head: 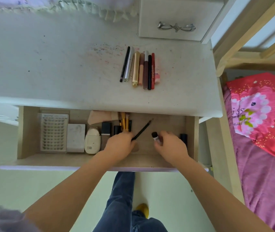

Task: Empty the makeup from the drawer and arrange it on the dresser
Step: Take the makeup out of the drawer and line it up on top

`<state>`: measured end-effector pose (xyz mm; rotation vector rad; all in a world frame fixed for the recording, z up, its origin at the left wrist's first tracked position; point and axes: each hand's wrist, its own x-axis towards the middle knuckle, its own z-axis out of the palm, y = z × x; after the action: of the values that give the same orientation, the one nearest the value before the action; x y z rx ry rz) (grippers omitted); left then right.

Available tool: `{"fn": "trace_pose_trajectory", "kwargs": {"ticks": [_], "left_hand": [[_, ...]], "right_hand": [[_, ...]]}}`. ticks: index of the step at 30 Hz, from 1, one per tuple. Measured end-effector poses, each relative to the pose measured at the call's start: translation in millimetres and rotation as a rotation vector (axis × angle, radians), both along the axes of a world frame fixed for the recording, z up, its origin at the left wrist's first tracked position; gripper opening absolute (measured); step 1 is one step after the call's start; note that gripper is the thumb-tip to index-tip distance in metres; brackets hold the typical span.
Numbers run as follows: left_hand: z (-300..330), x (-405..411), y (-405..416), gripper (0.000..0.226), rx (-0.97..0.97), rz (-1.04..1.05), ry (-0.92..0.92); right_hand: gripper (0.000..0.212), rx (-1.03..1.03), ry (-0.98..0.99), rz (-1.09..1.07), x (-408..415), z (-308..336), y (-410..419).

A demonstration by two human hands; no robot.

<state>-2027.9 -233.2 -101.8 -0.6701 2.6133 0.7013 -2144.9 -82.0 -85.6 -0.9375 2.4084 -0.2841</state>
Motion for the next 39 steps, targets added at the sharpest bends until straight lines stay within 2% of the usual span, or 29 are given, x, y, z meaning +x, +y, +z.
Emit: {"fn": "trace_pose_trajectory", "kwargs": {"ticks": [2, 4, 6, 8, 11, 15, 18, 22, 26, 28, 30, 31, 33, 34, 36, 39], "left_hand": [[20.5, 22.6, -11.8, 0.020, 0.081, -0.088, 0.035], [46.0, 39.2, -28.3, 0.016, 0.133, -0.084, 0.123], [74.2, 39.1, -46.6, 0.010, 0.163, -0.001, 0.268], [96.3, 19.1, -66.3, 0.013, 0.144, 0.121, 0.431], [110.2, -34.0, -96.2, 0.031, 0.019, 0.308, 0.570], [102.3, -91.3, -125.0, 0.037, -0.020, 0.440, 0.486], [88.8, -108.2, -130.9, 0.031, -0.096, 0.379, 0.362], [76.2, -106.2, -127.8, 0.029, -0.217, 0.278, 0.344], [78.1, -95.7, -120.4, 0.031, -0.168, 0.325, 0.408], [79.5, -78.8, -105.6, 0.027, -0.109, 0.358, 0.539], [77.5, -51.0, -80.6, 0.021, -0.068, 0.316, 0.650], [72.9, -35.3, -65.5, 0.018, -0.034, 0.289, 0.661], [54.2, -6.8, -33.0, 0.011, -0.003, 0.232, 0.607], [41.6, 3.2, -19.4, 0.009, 0.002, 0.203, 0.531], [15.2, 11.9, -0.3, 0.014, 0.028, 0.182, 0.306], [-15.0, 3.2, 4.9, 0.030, -0.035, 0.170, 0.049]], "right_hand": [[0.014, -0.162, -0.087, -0.022, -5.0, 28.2, 3.9], [0.012, -0.362, -0.121, -0.088, -14.0, 62.1, 3.1], [0.008, -0.537, -0.108, -0.174, -31.1, 89.7, -6.4], [0.006, -0.624, -0.060, -0.254, -56.9, 104.5, -25.0], [0.011, -0.564, 0.020, -0.315, -98.4, 105.1, -64.1], [0.029, -0.423, 0.031, -0.347, -133.3, 86.7, -102.8], [0.030, -0.291, 0.080, -0.329, -145.0, 75.0, -116.2], [0.031, -0.235, 0.151, -0.275, -144.7, 73.6, -119.0], [0.029, -0.312, 0.153, -0.297, -132.8, 82.4, -102.3], [0.015, -0.475, 0.182, -0.263, -116.0, 86.1, -77.7], [0.011, -0.601, 0.140, -0.195, -88.5, 80.7, -44.7], [0.012, -0.595, 0.083, -0.175, -73.0, 73.1, -28.2], [0.011, -0.426, -0.044, -0.157, -44.4, 48.1, 0.8], [0.010, -0.278, -0.088, -0.141, -34.1, 33.3, 10.8], [0.024, 0.014, -0.101, -0.108, -23.8, 6.2, 23.3], [0.034, 0.157, -0.009, -0.105, -25.7, -18.1, 26.8]]}}
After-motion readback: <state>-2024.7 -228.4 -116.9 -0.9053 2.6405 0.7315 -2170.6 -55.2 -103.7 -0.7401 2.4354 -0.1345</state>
